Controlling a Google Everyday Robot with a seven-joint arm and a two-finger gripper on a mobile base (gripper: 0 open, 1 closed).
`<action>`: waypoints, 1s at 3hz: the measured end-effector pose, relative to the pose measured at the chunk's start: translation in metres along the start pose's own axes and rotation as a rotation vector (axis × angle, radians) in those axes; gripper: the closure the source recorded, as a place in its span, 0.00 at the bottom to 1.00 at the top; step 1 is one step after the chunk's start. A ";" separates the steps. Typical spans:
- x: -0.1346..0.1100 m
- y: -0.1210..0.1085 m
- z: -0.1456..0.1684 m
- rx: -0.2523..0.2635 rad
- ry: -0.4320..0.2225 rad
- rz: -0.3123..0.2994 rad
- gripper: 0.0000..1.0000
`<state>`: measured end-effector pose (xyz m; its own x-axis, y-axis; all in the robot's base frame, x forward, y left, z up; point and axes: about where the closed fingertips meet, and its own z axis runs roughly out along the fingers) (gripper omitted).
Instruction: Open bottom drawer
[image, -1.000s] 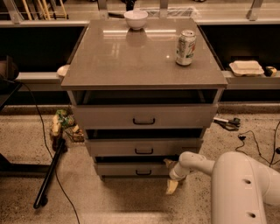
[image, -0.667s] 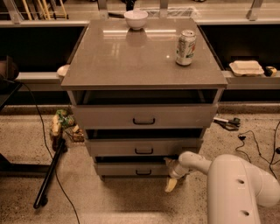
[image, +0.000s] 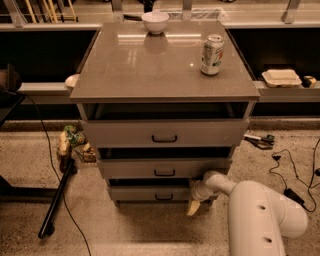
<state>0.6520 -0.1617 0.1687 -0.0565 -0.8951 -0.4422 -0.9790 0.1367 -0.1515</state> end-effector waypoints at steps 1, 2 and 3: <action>0.004 -0.006 0.011 -0.017 0.007 0.036 0.00; 0.005 -0.005 0.017 -0.031 0.039 0.051 0.18; 0.007 0.001 0.005 -0.024 0.084 0.055 0.41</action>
Offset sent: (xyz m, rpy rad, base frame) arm 0.0052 0.0028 -0.0203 -0.0656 0.0872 -0.0564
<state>0.6519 -0.1656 0.1614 -0.1258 -0.9192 -0.3732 -0.9782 0.1776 -0.1077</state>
